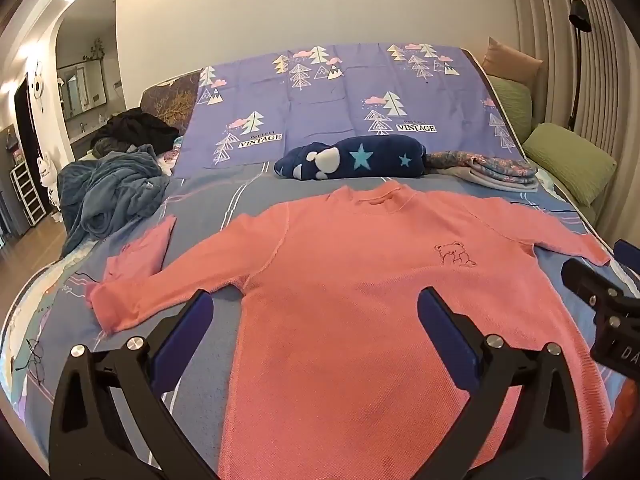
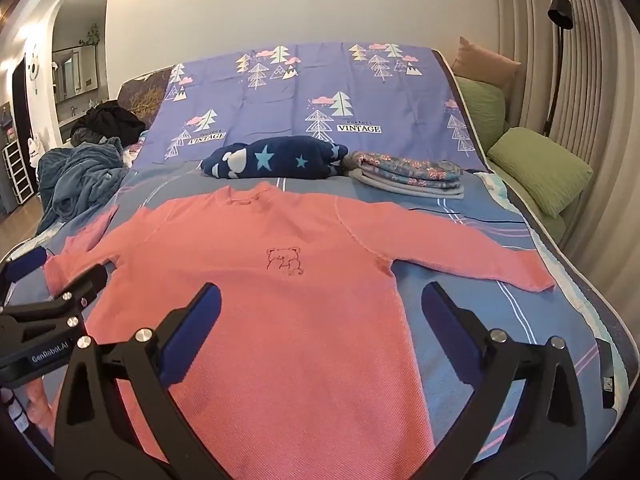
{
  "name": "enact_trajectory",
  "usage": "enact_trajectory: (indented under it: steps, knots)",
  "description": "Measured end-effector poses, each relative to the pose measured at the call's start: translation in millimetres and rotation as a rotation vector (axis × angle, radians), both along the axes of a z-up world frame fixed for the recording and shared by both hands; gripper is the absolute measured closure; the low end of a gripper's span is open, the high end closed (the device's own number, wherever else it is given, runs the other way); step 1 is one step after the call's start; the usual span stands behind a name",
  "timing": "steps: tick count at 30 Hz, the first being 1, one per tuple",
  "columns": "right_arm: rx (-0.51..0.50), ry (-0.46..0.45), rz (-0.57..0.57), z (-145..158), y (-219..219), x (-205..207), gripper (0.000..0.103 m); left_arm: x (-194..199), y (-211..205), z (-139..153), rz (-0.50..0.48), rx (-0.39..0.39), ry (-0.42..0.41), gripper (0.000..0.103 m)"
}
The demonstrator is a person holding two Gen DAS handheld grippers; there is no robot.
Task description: Fold small clothes
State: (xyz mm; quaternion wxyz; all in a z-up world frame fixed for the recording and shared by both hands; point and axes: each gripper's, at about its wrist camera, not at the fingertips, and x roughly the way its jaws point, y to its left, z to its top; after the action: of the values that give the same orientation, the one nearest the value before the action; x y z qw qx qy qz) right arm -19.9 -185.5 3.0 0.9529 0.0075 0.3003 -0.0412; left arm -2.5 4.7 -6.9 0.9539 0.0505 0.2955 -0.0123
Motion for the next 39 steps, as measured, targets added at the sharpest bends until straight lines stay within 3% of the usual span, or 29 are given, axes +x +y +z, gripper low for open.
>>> enact_trajectory:
  steps: [8, 16, 23, 39]
  knots:
    - [0.002, -0.010, -0.005, -3, 0, -3, 0.002, -7, -6, 5, -0.018, 0.026, -0.050, 0.001]
    - [0.021, -0.030, -0.016, -1, -2, -5, 0.002, -12, 5, 3, -0.021, -0.068, -0.096, 0.001]
    - [0.013, -0.034, -0.043, -2, -1, -7, 0.002, -15, -1, 2, -0.044, -0.021, -0.107, 0.001]
    - [-0.015, -0.062, -0.055, 3, 6, -11, 0.002, -9, 7, -10, -0.081, -0.059, -0.053, 0.001]
